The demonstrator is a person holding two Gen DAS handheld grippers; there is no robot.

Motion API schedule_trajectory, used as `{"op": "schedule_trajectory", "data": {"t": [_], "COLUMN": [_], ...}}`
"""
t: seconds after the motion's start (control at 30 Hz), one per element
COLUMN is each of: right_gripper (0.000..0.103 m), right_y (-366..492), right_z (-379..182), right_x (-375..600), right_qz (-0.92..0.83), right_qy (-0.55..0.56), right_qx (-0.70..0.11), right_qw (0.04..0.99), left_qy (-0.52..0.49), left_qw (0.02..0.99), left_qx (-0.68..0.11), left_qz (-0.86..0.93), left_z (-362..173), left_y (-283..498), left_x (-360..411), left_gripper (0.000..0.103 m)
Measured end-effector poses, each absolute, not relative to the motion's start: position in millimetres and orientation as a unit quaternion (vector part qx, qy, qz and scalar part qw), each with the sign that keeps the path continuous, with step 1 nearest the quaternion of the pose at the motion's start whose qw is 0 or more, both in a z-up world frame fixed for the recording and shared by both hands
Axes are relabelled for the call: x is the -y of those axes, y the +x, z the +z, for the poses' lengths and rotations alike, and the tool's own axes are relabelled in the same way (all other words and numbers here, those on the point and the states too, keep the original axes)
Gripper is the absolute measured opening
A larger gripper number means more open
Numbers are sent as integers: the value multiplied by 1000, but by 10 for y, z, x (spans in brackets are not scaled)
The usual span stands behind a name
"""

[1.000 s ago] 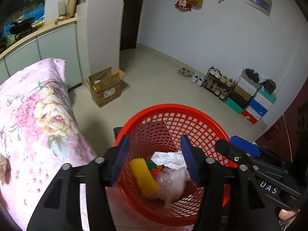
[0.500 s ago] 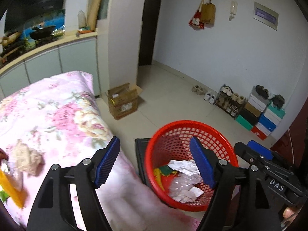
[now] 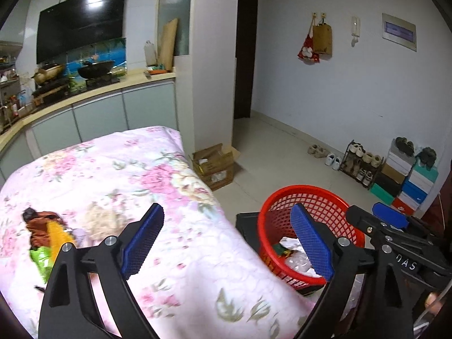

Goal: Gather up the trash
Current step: 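Move both tools back over the remaining trash on the bed, then grasp the black plastic bag with the left tool while the right tool grasps the cream mesh scrubber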

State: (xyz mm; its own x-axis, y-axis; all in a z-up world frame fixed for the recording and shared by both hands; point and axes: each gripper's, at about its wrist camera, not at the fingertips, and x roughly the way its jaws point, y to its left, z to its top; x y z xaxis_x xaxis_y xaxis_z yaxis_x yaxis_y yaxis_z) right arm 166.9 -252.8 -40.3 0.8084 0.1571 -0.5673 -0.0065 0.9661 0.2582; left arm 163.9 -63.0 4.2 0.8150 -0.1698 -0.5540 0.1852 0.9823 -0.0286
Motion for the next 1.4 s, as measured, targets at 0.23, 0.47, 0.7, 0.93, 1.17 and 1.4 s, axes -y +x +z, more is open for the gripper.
{"op": "schedule_trajectory", "data": {"t": [0.23,0.47,0.7,0.93,1.17,1.4], "right_gripper": [80,85,85,87,87,87], "right_y": [1561,1472,1430,1440,1459,1572], "right_z": [-272,-123,-81,-99,-104,-148], "right_x": [2209,1816,1495,1261,1034,941], "right_qz": [79,119,155,175,192,192], "right_qy": [105,84,71,58,40,36], "right_qx": [-293,-279,-279,-288,-295,-308], "right_qw": [947,949,945,940,935,931], "left_qy": [4,-22,-36,-72,-124,-122], "left_qw": [957,959,957,945,926,924], "left_qx": [-287,-284,-284,-314,-354,-362], "left_qz": [-54,-11,39,61,38,2], "left_z": [123,188,160,-130,-490,-588], "left_y": [1358,1061,711,459,544,713], "left_x": [228,-316,-899,-1330,-1441,-1279], "left_gripper": [88,88,88,89,89,89]}}
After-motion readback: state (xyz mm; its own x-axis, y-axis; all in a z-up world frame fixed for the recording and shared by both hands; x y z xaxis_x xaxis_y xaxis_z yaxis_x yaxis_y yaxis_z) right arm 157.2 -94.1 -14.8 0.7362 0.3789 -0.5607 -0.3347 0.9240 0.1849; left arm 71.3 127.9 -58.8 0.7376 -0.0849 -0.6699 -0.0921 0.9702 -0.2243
